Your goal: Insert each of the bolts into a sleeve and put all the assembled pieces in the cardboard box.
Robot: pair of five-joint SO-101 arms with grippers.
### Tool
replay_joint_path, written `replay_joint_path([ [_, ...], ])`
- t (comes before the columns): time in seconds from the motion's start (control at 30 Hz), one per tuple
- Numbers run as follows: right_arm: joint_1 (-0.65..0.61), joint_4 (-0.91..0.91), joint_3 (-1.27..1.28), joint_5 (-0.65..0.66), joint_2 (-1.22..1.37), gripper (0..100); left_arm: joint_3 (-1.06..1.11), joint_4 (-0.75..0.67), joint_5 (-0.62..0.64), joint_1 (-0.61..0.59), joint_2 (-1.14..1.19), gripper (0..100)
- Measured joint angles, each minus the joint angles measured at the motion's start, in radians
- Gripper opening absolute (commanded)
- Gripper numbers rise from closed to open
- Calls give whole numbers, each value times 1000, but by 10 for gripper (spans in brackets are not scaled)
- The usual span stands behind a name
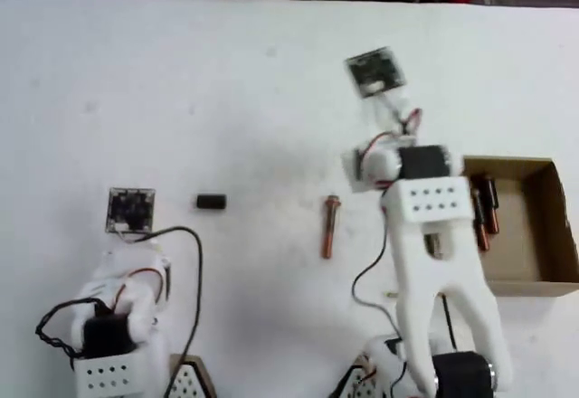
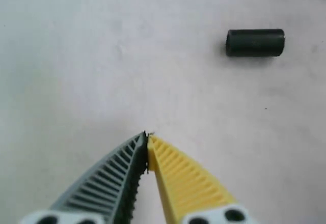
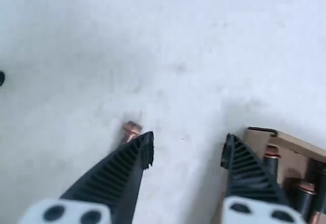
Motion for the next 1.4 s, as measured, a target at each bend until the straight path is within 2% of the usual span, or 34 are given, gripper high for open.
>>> replay_joint_path([
  [0.3,-279,0,12,2,-14,202,0,0,0,-98,0,22],
  [0.43,-373,-34,12,106,-14,202,0,0,0,-144,0,22],
  [0.67,-450,-97,11,167,-9,202,0,0,0,-242,0,22],
  [0.87,-500,-66,-144,180,183,204,0,0,0,-308,0,22],
  [1.13,-600,38,-396,358,491,204,0,0,0,-319,0,22],
  [1.4,-606,40,-517,493,733,204,0,0,0,-344,0,22],
])
